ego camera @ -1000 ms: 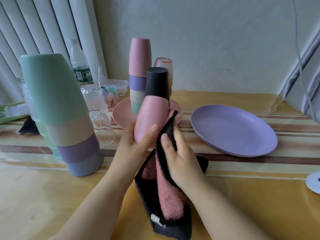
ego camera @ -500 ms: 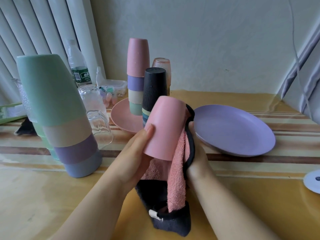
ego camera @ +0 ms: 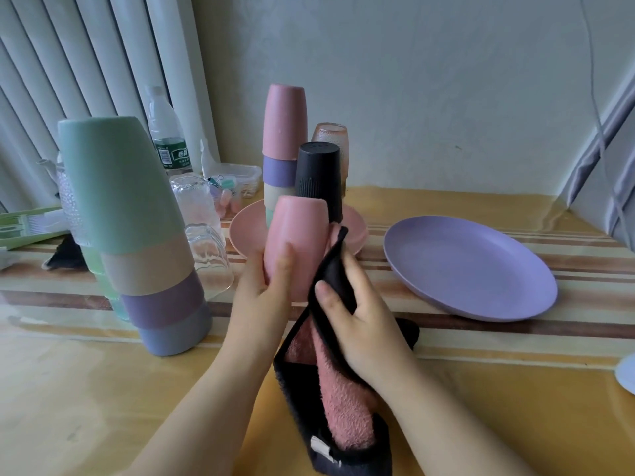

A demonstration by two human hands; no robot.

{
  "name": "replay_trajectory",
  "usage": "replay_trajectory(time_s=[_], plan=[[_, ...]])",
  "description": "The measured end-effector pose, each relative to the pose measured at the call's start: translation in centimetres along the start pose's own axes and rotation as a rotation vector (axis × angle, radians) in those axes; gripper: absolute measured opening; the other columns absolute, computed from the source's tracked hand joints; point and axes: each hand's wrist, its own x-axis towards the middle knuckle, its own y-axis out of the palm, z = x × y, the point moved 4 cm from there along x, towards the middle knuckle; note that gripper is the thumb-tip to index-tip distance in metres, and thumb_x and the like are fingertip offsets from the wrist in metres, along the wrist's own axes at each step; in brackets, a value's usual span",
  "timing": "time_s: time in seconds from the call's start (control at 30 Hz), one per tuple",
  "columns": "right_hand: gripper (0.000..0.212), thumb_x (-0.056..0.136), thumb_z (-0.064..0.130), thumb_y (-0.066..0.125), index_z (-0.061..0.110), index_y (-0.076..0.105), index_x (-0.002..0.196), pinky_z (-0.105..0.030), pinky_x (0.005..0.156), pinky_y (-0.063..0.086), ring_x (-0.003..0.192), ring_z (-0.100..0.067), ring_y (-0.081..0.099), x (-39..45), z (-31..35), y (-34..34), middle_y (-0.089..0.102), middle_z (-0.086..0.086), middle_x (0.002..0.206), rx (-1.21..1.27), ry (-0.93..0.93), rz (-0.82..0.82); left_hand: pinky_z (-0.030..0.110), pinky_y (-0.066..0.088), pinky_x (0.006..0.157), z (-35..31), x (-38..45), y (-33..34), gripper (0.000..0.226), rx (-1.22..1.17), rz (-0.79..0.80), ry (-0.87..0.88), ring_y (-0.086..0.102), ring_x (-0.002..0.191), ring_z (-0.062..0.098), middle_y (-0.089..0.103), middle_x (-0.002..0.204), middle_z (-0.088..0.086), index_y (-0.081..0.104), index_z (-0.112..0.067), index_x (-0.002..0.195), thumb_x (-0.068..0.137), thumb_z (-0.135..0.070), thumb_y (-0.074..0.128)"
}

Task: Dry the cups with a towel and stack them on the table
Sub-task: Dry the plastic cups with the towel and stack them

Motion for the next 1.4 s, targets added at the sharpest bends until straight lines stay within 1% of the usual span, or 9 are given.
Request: replay_trajectory(time_s=[0.13,0.33,0.43,0.57,0.77,0.87,0.97,1.13,1.4], plan=[[0.050,0.097,0.027,0.048,0.048,0.020,0.133,0.001,0.100,0.021,0.129,0.021,0.026,0.0,0.1,0.1,0.032,0.025,0.144,-0.036,-0.016,-0.022,0.029,0.054,0.078,0.9,0.1,0.5,0.054,0.065,0.115,-0.030,0.064,0.092,0.002,0.067,0.101,-0.009,0.055,-0.031,0.109,0.071,-0.069,0.061],[0.045,0.093,0.044,0.032,0.044,0.023,0.136,0.005,0.093,0.021,0.117,0.032,0.027,0.7,0.9,-2.7,0.030,0.041,0.131,0.115,-0.006,-0.194,0.015,0.050,0.078,0.5,-1.1,1.8,0.052,0.146,0.440,-0.046,0.063,0.097,-0.005,0.069,0.105,-0.018,0.057,-0.036,0.112,0.072,-0.070,0.059],[0.043,0.092,0.055,0.041,0.038,0.047,0.131,-0.016,0.105,0.031,0.122,0.014,0.043,0.8,0.3,-3.7,0.051,0.030,0.129,0.305,0.061,-0.215,0.011,0.050,0.074,-0.1,-1.9,2.1,0.034,0.003,0.554,-0.119,0.065,0.092,-0.007,0.070,0.100,-0.027,0.061,-0.036,0.107,0.083,-0.061,0.056],[0.090,0.053,0.068,0.076,0.022,0.058,0.128,-0.044,0.105,0.040,0.119,-0.022,0.058,0.8,-0.8,-2.6,0.063,-0.006,0.126,0.768,0.292,-0.029,0.021,0.050,0.084,-0.1,-2.1,2.1,0.027,-0.209,0.609,-0.280,0.068,0.096,0.001,0.074,0.102,-0.016,0.075,-0.047,0.089,0.080,-0.058,0.052],[0.058,0.052,0.066,0.075,0.036,0.073,0.101,-0.025,0.089,0.051,0.111,-0.007,0.062,0.3,-0.7,-1.3,0.068,0.003,0.117,0.627,0.221,0.003,0.034,0.053,0.091,0.5,-1.5,2.1,0.057,-0.481,0.578,-0.376,0.067,0.107,0.020,0.071,0.116,0.008,0.076,-0.026,0.101,0.056,-0.061,0.077],[0.040,0.079,0.074,0.042,0.053,0.036,0.112,-0.014,0.106,0.034,0.125,0.012,0.041,-0.2,-0.4,-1.0,0.043,0.017,0.140,0.283,0.220,-0.023,0.027,0.058,0.070,0.9,-0.7,1.6,0.083,-0.610,0.466,-0.414,0.072,0.091,0.018,0.074,0.106,0.011,0.075,-0.018,0.100,0.031,-0.061,0.090],[0.027,0.085,0.054,0.032,0.057,0.031,0.112,0.010,0.083,0.028,0.099,0.039,0.034,-0.1,0.3,-1.4,0.038,0.045,0.117,0.302,0.171,-0.067,0.025,0.057,0.066,0.9,0.2,0.7,0.077,-0.421,0.289,-0.284,0.069,0.097,0.016,0.074,0.107,0.005,0.067,-0.019,0.110,0.054,-0.071,0.076],[0.044,0.087,0.046,0.035,0.052,0.026,0.129,0.010,0.085,0.022,0.108,0.038,0.027,0.3,0.4,-1.7,0.033,0.046,0.123,0.156,0.058,-0.079,0.026,0.055,0.055,0.5,0.2,0.0,0.034,-0.043,0.002,0.011,0.055,0.059,0.002,0.060,0.063,-0.013,0.063,-0.022,0.080,0.095,-0.049,0.050],[0.053,0.093,0.036,0.036,0.043,0.020,0.142,-0.002,0.102,0.024,0.131,0.016,0.028,0.2,-0.1,0.0,0.032,0.023,0.146,0.020,-0.026,-0.067,0.008,0.046,0.072,1.1,0.3,0.8,0.061,0.133,0.186,0.041,0.059,0.089,-0.013,0.064,0.107,-0.012,0.054,-0.025,0.119,0.071,-0.061,0.058]])
